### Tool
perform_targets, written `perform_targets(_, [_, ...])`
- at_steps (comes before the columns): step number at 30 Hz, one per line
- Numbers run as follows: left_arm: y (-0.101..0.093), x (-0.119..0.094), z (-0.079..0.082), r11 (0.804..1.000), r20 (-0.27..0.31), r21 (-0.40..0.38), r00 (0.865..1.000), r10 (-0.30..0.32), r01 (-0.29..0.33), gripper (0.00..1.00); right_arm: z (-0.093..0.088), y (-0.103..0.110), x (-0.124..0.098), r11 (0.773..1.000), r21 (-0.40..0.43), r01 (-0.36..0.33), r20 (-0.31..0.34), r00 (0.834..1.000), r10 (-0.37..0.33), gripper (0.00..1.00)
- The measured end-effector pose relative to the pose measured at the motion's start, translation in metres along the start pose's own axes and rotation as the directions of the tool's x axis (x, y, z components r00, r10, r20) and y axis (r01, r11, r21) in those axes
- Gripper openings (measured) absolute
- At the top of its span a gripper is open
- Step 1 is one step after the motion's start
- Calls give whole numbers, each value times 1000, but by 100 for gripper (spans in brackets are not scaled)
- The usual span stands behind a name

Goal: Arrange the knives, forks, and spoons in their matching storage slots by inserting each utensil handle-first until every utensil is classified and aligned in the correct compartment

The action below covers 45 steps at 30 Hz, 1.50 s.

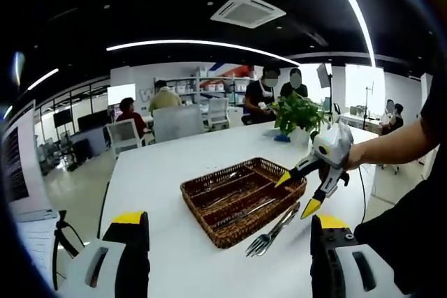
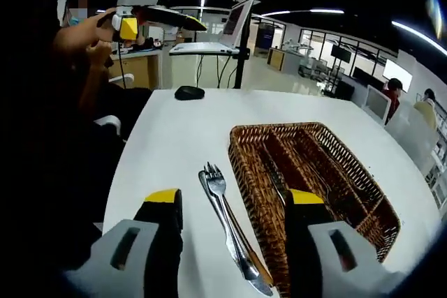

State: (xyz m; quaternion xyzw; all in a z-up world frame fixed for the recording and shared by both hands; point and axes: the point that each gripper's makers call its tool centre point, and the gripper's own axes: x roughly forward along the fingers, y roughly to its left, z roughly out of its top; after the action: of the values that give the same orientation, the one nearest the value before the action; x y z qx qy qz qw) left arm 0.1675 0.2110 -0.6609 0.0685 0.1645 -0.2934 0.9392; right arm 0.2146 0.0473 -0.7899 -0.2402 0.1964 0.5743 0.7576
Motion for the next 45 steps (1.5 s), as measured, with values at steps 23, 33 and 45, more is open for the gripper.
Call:
perform_targets(23, [7,-10,-19,999,-10,-43,1000,19,-19,100,-41,14,59,994,20,-110,-122,986,112,22])
perform_targets(33, [11,-11,-25,998,-15,-56,999,28,-29,100,-46,18,66,990,38,-136,-139,980,140,11])
perform_targets(45, [12,-14,-24,997,-12,-64,999,31,-32,100,-43,15,74,990,38,-134,-142,980,138,2])
